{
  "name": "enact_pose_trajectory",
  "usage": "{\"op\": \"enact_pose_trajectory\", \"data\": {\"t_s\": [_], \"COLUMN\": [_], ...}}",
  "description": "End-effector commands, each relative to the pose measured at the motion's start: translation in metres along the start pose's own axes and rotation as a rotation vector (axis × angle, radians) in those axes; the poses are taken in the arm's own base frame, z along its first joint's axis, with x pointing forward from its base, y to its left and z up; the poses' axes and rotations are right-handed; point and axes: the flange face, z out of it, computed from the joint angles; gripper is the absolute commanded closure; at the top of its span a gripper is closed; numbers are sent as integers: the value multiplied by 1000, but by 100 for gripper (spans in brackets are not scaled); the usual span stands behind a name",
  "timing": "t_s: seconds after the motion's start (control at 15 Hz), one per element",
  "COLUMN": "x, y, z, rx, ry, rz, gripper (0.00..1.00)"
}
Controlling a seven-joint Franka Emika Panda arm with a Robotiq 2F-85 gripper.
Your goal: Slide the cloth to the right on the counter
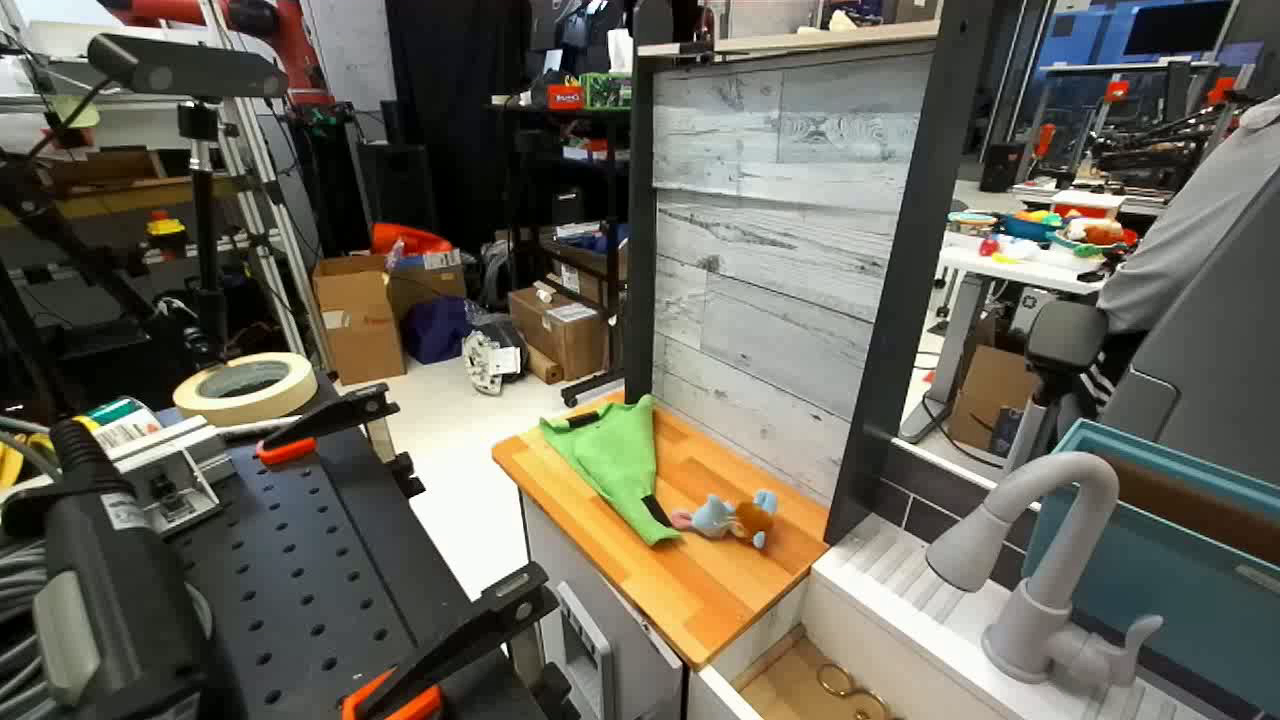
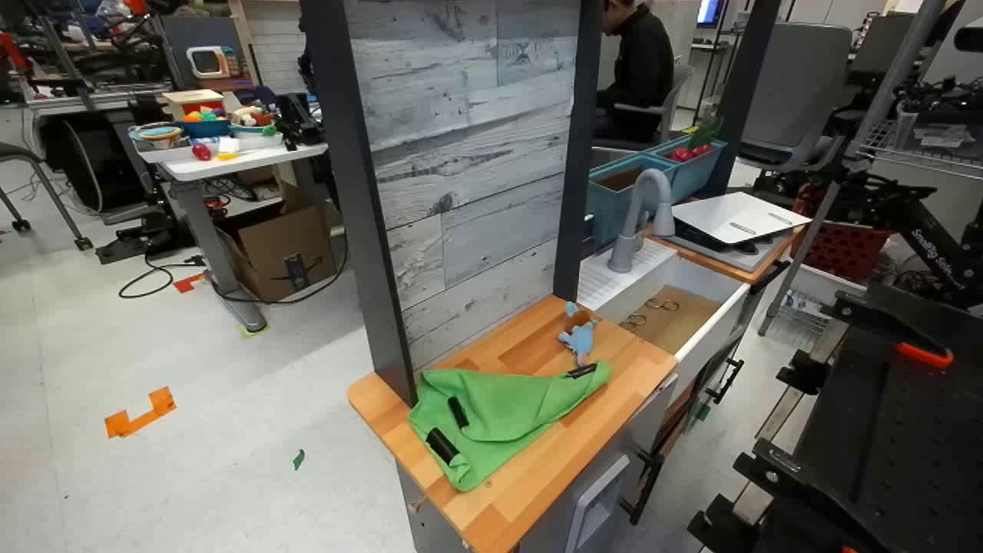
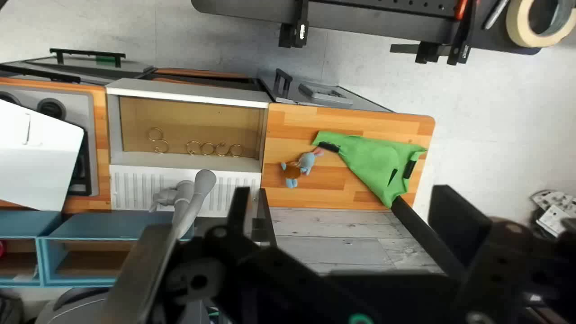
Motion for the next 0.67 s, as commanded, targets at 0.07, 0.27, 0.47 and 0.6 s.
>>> {"op": "enact_pose_trajectory", "data": {"t_s": [0.07, 0.27, 0.47, 0.6], "x": [2, 10, 25, 36], "y": [-3, -19, -39, -54], "z": [4, 31, 68, 102], "rx": [0, -20, -23, -18], "ry": [-7, -33, -43, -38], "rz": [-7, -38, -79, -96], "gripper": [0, 0, 0, 0]}}
